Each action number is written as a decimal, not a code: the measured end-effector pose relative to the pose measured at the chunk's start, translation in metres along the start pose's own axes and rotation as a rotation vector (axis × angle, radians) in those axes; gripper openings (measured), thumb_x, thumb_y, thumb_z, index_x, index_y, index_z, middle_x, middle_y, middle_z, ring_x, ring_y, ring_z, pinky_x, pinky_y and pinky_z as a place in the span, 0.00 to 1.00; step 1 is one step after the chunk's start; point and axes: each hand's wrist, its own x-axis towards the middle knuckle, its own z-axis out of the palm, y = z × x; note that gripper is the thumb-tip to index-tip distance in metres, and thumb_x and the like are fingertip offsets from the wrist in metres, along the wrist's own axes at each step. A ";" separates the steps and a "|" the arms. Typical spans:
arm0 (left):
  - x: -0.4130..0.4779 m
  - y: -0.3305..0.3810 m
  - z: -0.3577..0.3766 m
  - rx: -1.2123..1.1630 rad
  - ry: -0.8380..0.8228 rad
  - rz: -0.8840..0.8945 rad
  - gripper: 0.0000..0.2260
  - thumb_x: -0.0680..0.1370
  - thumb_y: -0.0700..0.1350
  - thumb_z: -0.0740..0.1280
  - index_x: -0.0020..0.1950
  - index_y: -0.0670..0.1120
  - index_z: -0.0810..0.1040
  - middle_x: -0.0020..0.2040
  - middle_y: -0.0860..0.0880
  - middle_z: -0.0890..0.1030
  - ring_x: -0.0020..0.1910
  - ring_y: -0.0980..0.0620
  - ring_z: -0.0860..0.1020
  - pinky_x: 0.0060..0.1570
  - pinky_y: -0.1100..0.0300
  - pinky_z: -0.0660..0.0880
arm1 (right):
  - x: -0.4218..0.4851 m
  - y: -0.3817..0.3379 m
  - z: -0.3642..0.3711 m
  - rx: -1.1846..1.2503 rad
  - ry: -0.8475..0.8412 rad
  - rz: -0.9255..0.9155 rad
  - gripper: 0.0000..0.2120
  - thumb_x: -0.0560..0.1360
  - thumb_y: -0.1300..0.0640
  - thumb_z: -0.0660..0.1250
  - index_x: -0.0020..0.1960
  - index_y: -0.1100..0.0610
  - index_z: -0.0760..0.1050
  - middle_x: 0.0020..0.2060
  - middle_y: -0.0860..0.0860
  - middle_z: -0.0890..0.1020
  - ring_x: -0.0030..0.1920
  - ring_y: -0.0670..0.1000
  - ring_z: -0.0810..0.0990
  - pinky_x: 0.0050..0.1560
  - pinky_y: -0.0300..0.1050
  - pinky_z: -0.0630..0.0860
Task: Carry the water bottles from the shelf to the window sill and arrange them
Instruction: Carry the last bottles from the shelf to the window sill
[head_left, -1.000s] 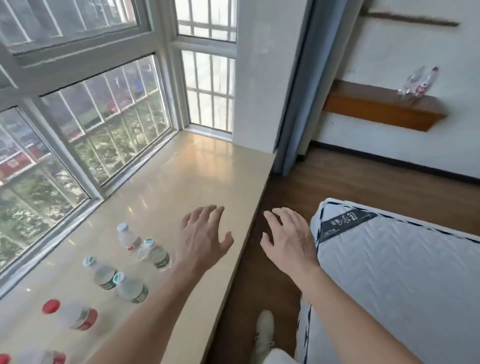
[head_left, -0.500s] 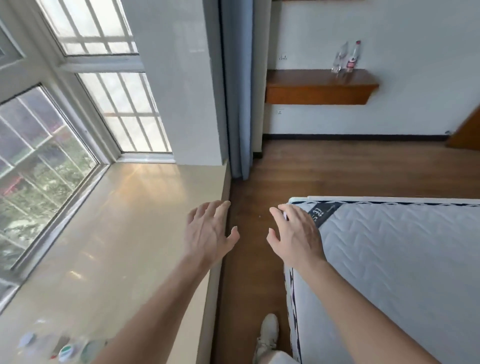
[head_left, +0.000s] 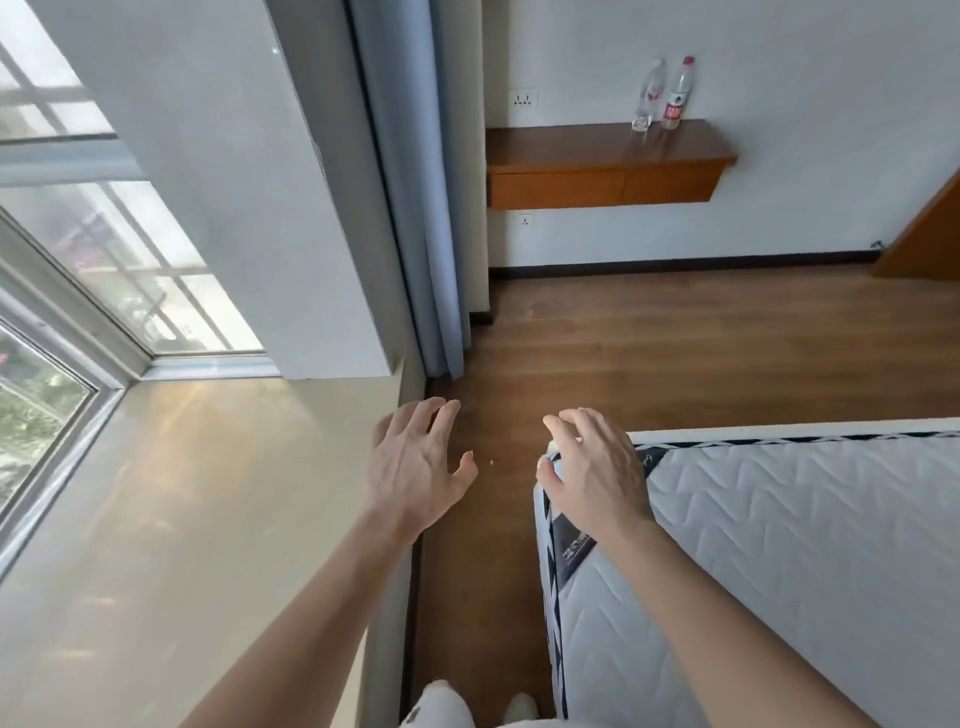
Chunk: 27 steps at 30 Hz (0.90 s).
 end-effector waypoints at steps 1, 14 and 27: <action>0.012 0.000 0.003 -0.001 -0.004 0.007 0.26 0.74 0.56 0.69 0.70 0.48 0.74 0.66 0.49 0.78 0.64 0.45 0.75 0.63 0.47 0.71 | 0.010 0.005 0.004 -0.006 -0.004 -0.003 0.16 0.70 0.55 0.70 0.56 0.58 0.79 0.51 0.54 0.81 0.56 0.58 0.79 0.56 0.55 0.77; 0.213 -0.032 0.062 -0.041 -0.008 0.075 0.25 0.72 0.56 0.69 0.66 0.48 0.76 0.62 0.50 0.80 0.61 0.46 0.77 0.59 0.47 0.74 | 0.184 0.047 0.060 -0.073 -0.080 0.085 0.18 0.73 0.52 0.69 0.62 0.55 0.77 0.59 0.53 0.80 0.62 0.55 0.77 0.61 0.53 0.77; 0.473 -0.064 0.102 -0.077 -0.083 0.243 0.27 0.74 0.59 0.64 0.71 0.49 0.72 0.66 0.51 0.77 0.66 0.46 0.73 0.64 0.46 0.71 | 0.384 0.102 0.092 -0.156 -0.053 0.272 0.21 0.73 0.50 0.71 0.64 0.56 0.79 0.59 0.54 0.81 0.59 0.56 0.80 0.60 0.52 0.78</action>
